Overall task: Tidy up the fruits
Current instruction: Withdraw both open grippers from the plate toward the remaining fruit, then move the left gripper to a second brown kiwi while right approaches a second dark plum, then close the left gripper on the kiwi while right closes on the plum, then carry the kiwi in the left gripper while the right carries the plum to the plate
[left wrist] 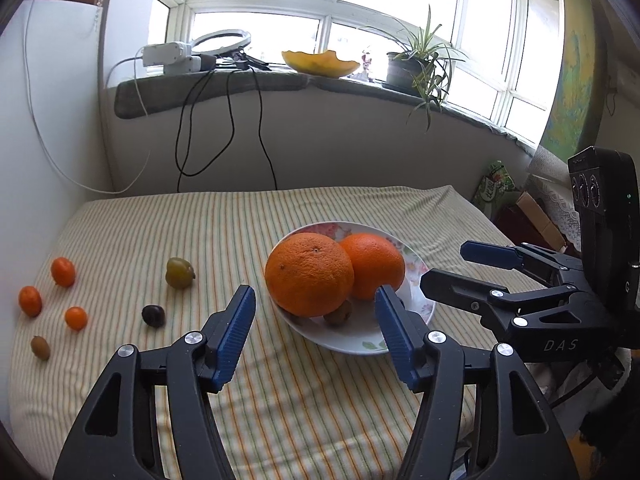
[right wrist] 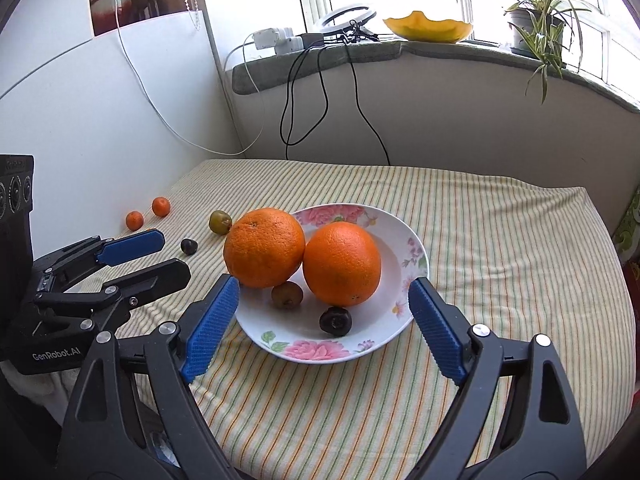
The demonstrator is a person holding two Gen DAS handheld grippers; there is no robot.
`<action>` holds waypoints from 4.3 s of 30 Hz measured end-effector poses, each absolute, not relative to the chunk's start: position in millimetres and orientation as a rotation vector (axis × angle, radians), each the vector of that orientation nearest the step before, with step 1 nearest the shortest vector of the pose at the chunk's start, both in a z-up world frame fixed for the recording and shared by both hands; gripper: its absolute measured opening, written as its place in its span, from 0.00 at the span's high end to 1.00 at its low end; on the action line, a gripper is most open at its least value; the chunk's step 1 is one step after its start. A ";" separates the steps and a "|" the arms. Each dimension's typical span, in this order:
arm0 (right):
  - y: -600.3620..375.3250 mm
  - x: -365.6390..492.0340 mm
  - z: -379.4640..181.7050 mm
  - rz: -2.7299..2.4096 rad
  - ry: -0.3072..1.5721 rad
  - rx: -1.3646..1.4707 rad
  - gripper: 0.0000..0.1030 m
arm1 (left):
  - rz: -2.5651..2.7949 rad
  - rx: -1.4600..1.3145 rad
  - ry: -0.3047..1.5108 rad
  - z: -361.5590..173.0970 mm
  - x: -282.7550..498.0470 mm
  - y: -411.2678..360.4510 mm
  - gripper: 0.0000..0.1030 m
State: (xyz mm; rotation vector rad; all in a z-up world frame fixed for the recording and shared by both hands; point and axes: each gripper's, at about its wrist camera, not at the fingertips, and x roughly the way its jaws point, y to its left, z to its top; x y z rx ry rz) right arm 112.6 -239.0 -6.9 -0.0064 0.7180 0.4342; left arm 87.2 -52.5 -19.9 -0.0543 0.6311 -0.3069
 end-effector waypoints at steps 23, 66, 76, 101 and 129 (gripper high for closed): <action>-154.9 120.5 11.3 0.604 0.683 -0.116 0.13 | -0.045 -0.152 0.635 -38.7 54.3 89.3 0.40; -0.6 181.0 -89.0 0.681 0.912 -0.204 0.59 | 0.129 -0.252 0.752 -103.7 95.1 184.9 0.62; 6.6 184.7 -96.1 0.673 0.936 -0.228 0.66 | 0.134 -0.266 0.770 -108.8 98.5 188.7 0.71; -10.7 166.3 -74.1 0.681 0.882 -0.185 0.76 | 0.092 -0.225 0.706 -76.1 82.8 162.5 0.75; -118.5 117.6 -10.2 0.644 0.758 -0.065 0.76 | -0.126 -0.148 0.649 -31.7 74.7 53.0 0.75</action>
